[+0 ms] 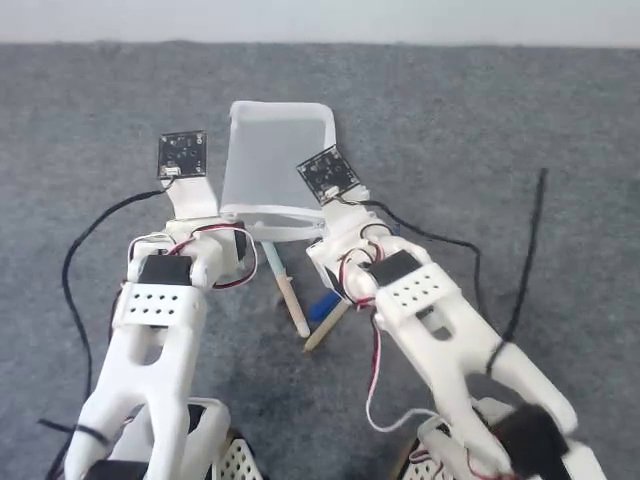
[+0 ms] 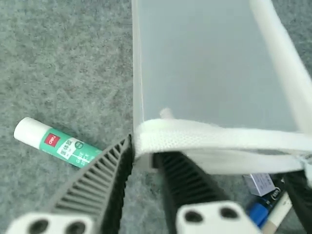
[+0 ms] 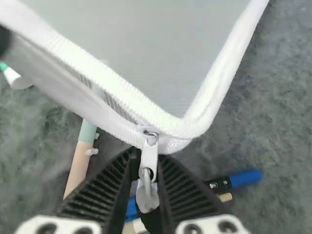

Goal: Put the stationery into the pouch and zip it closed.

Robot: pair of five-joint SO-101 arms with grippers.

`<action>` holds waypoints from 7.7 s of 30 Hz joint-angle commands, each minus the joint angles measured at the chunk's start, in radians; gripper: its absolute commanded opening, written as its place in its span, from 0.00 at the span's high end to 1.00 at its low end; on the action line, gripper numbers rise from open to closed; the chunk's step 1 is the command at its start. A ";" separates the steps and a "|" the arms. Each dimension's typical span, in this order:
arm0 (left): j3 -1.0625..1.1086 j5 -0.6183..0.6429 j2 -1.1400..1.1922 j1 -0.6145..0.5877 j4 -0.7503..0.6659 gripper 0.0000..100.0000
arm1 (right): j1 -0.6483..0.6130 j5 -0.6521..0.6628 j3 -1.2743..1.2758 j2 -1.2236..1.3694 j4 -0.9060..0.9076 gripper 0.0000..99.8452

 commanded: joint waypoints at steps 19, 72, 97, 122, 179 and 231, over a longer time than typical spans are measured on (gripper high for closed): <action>-0.068 -0.058 -0.038 0.009 -0.057 0.88 | 0.013 0.014 -0.057 -0.404 0.300 0.99; -0.182 0.006 -0.040 -0.112 0.115 0.99 | 0.248 -0.543 -0.549 0.475 0.421 0.81; -0.171 0.006 -0.046 -0.112 0.120 0.99 | 0.315 -0.638 -0.882 0.757 0.599 0.99; -0.171 0.006 -0.046 -0.112 0.120 0.99 | 0.321 -0.631 -1.387 0.766 1.205 0.99; -0.154 -0.002 -0.043 -0.112 0.120 0.99 | 0.274 -0.574 -1.528 1.106 1.063 0.99; -0.737 -0.021 -0.011 -0.029 0.686 0.99 | 0.272 -0.482 -1.339 0.125 1.198 0.99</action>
